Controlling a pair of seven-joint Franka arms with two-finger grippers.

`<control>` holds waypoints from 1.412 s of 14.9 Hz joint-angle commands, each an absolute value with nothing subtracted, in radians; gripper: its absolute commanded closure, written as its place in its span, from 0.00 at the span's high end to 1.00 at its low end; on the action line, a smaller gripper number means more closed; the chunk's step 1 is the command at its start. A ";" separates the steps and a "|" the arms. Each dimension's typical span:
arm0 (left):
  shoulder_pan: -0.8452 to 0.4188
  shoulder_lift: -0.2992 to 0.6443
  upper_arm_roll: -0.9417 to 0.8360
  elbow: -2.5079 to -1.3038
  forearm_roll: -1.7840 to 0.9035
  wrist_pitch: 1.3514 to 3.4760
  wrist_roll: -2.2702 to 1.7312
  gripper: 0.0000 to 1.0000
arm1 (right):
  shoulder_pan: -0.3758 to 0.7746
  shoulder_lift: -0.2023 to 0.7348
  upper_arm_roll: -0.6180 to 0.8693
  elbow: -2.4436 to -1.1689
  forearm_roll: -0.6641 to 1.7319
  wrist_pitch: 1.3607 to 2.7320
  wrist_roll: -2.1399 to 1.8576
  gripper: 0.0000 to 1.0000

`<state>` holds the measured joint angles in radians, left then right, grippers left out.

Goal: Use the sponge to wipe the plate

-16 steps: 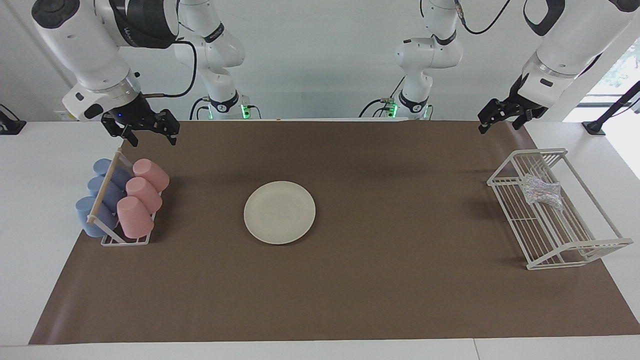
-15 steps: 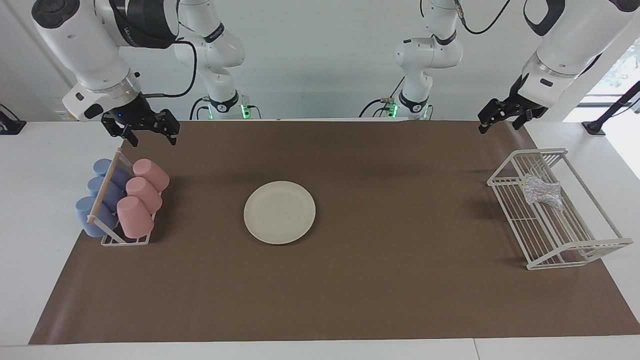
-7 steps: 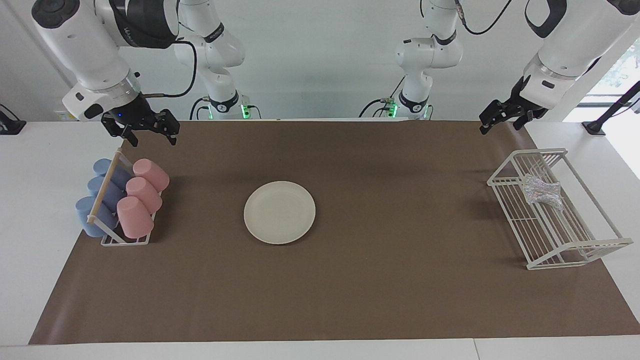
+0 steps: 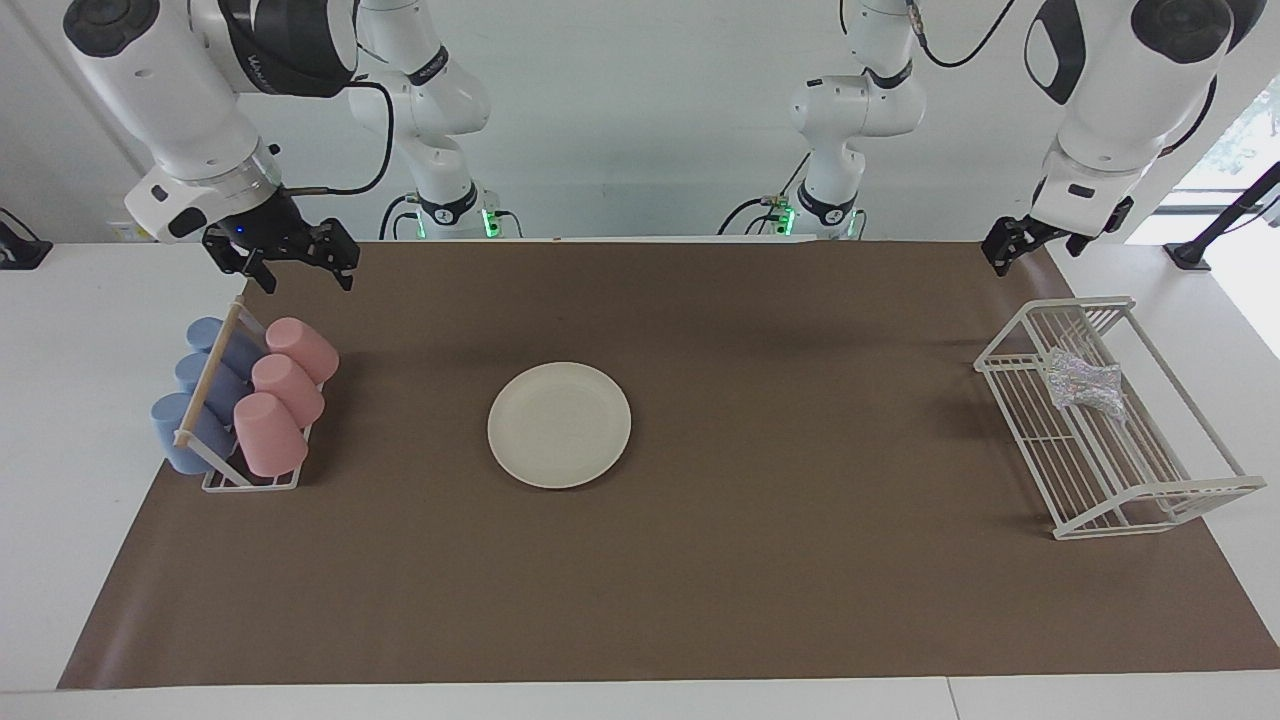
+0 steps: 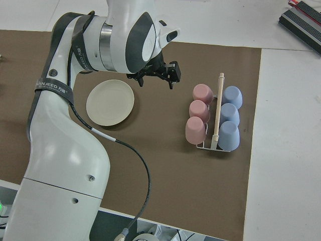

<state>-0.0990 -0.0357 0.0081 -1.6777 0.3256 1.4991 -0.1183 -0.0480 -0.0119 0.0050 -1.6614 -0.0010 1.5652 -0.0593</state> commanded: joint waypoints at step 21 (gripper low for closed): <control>-0.187 0.321 0.018 -1.741 0.956 1.667 -0.224 1.00 | -0.035 -0.029 0.014 -1.663 -0.005 1.611 0.417 1.00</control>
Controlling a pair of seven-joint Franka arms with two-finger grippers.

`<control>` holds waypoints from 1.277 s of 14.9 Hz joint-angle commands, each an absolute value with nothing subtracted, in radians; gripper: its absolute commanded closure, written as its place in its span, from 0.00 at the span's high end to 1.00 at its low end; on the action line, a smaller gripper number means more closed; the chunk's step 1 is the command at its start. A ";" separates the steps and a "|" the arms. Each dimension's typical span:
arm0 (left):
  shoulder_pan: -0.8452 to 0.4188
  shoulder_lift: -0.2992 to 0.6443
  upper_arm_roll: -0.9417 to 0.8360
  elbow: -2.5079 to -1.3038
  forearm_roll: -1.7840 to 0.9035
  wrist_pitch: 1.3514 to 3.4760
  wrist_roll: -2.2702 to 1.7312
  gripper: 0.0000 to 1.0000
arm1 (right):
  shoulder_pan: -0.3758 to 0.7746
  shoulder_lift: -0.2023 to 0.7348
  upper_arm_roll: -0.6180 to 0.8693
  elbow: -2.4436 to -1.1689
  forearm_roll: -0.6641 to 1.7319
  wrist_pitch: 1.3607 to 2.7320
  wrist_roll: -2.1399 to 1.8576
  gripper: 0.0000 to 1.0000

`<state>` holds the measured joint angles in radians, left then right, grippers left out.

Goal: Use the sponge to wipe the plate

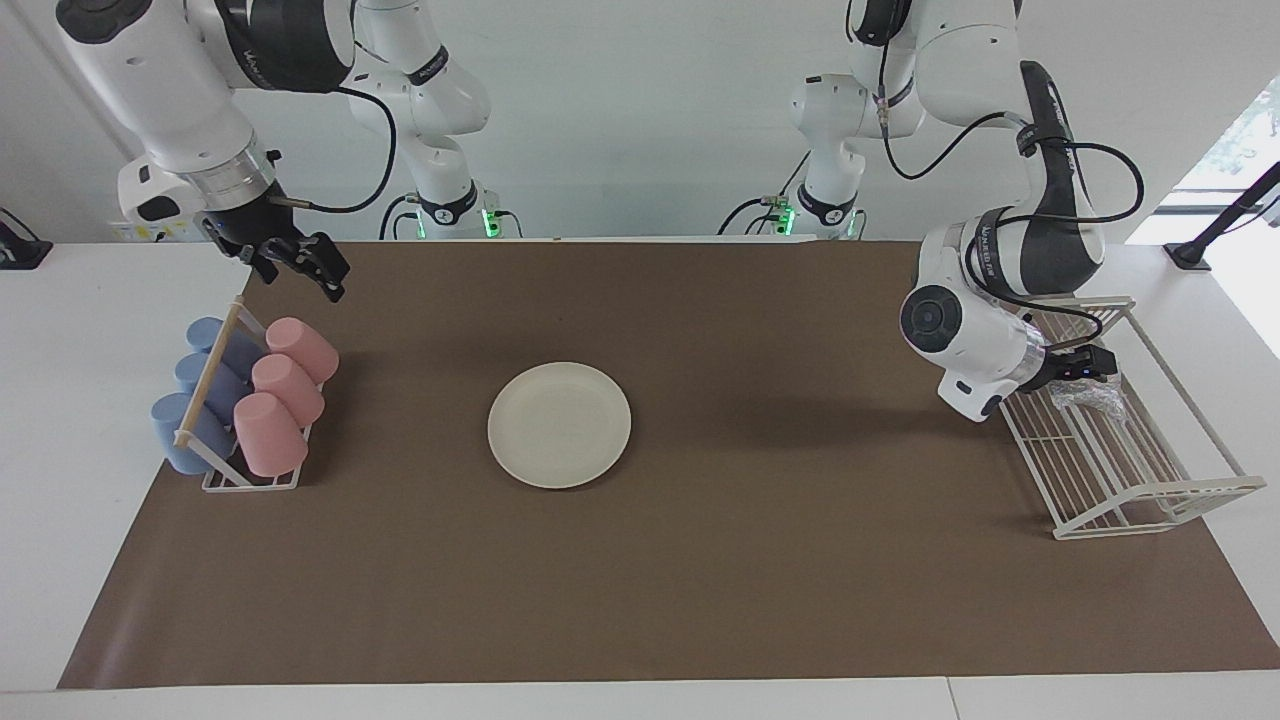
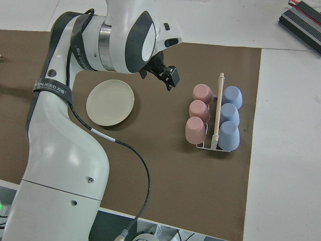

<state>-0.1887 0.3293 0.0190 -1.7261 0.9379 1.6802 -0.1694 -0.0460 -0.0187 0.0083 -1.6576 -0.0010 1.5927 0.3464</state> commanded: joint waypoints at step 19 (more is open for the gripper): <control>-0.186 0.258 0.015 -1.599 0.746 1.534 -0.305 0.00 | 0.138 -0.084 0.018 -1.729 0.026 1.526 1.264 1.00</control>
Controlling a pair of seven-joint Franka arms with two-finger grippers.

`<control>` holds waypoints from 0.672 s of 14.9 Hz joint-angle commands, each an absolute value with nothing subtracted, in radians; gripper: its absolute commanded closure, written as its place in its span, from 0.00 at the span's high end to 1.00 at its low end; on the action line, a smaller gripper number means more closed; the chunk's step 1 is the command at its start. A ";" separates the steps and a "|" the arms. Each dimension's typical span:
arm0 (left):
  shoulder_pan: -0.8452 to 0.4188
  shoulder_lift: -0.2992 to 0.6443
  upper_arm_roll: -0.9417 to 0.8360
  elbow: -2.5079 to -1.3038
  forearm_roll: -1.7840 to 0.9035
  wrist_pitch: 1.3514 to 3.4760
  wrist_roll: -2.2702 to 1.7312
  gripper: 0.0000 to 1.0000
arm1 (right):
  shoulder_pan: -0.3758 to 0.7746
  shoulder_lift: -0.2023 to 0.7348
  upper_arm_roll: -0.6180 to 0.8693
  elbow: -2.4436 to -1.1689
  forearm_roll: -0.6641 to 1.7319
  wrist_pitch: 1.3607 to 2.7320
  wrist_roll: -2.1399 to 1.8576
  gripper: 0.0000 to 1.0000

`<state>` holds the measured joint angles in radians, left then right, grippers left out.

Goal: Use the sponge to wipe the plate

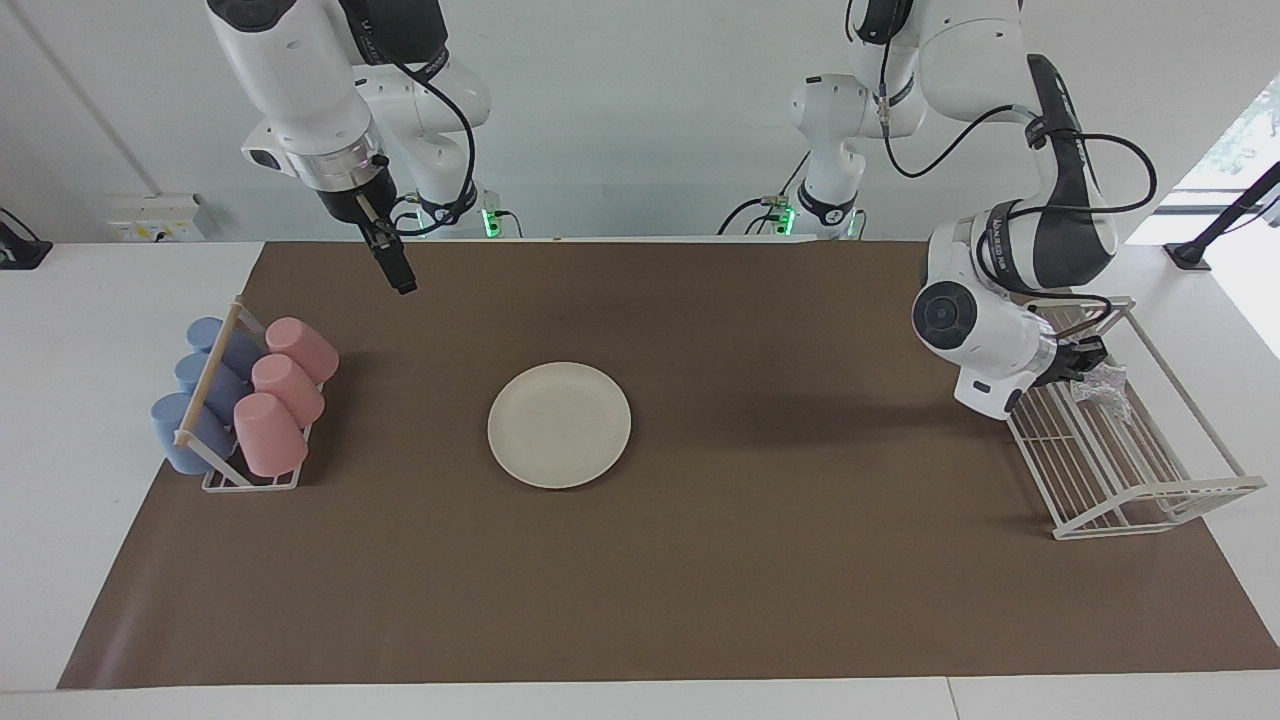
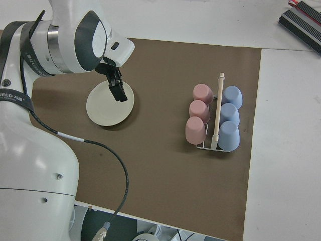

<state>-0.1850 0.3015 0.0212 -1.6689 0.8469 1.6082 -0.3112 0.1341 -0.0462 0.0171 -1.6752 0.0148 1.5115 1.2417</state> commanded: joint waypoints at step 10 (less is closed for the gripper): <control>-0.135 0.141 0.046 -1.347 -0.083 1.235 -0.463 0.00 | 0.273 -0.086 0.026 -1.729 0.058 1.597 1.641 1.00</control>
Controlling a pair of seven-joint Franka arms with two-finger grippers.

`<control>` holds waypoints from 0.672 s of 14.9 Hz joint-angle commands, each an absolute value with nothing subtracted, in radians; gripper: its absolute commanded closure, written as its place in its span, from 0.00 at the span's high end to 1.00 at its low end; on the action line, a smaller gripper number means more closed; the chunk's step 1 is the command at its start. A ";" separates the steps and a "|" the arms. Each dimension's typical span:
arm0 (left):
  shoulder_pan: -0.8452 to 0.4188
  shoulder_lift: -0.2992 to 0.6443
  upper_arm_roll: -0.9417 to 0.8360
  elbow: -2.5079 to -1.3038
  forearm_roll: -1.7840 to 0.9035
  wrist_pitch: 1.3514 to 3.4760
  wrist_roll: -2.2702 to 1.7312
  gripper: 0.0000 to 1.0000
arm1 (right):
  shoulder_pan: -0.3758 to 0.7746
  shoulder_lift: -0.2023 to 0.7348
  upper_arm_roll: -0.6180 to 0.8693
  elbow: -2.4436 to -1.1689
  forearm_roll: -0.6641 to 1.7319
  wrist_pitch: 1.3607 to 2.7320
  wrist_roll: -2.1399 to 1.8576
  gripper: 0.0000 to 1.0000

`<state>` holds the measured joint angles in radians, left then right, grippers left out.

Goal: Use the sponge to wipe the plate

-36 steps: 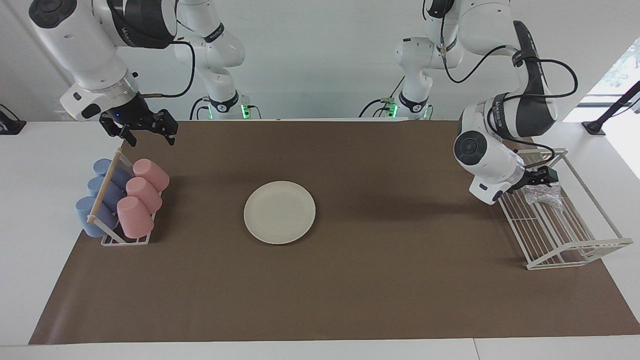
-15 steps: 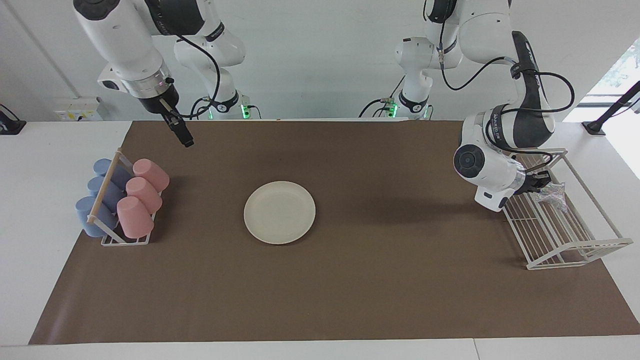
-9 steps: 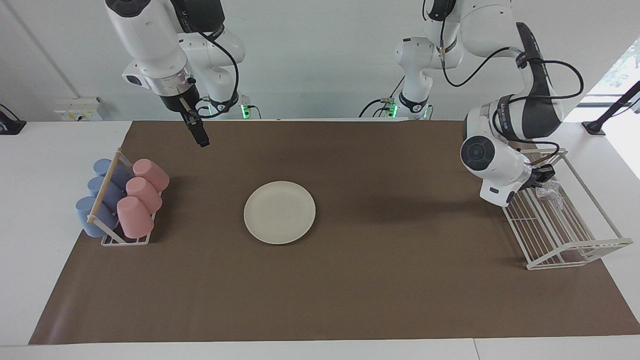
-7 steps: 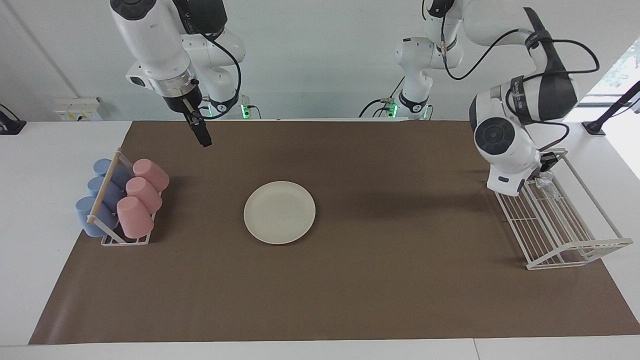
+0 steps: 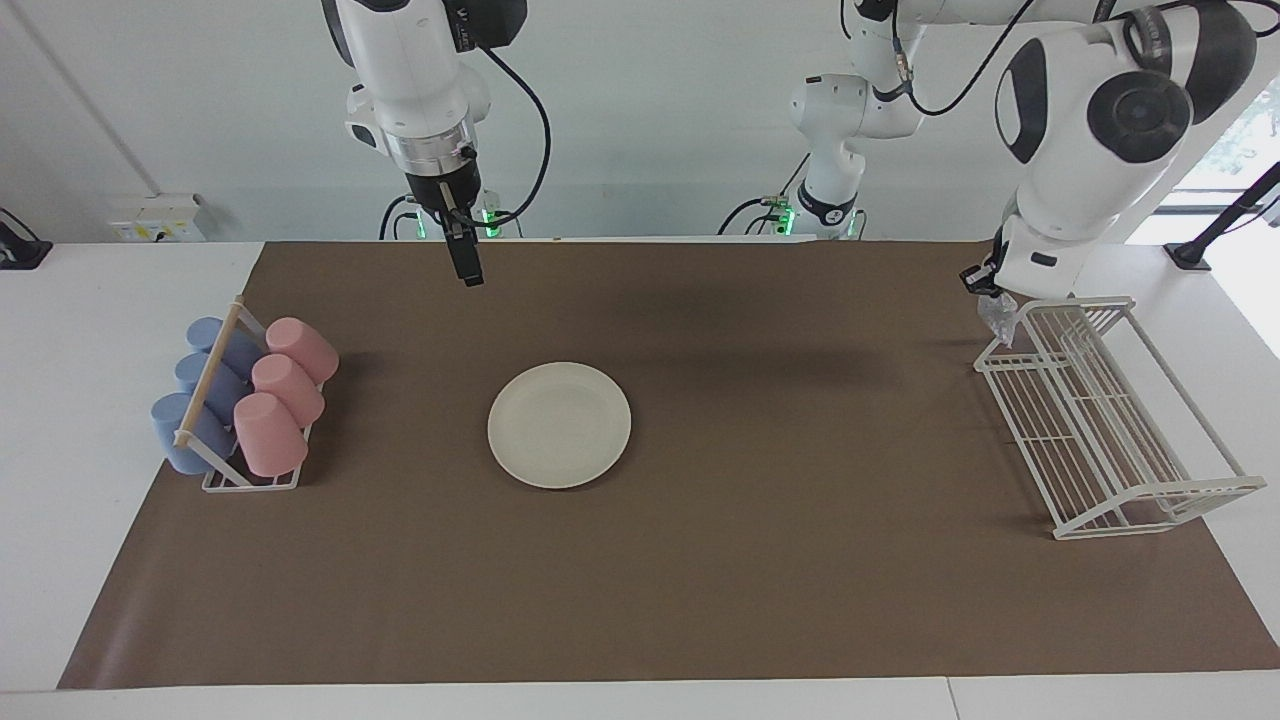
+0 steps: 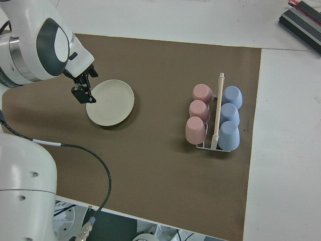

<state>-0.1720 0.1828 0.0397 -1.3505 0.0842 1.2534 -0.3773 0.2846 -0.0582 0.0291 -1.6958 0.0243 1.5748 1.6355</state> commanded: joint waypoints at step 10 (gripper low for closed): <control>0.014 -0.203 0.049 -2.001 -0.851 1.572 -0.286 0.00 | 0.331 -0.094 0.077 -1.724 0.061 1.585 1.805 1.00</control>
<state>0.0052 -0.0250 0.0531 -1.7126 -0.7299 1.4382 -0.3755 0.3043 -0.0691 0.0704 -1.6987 0.0555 1.5735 1.7240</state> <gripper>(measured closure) 0.965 0.000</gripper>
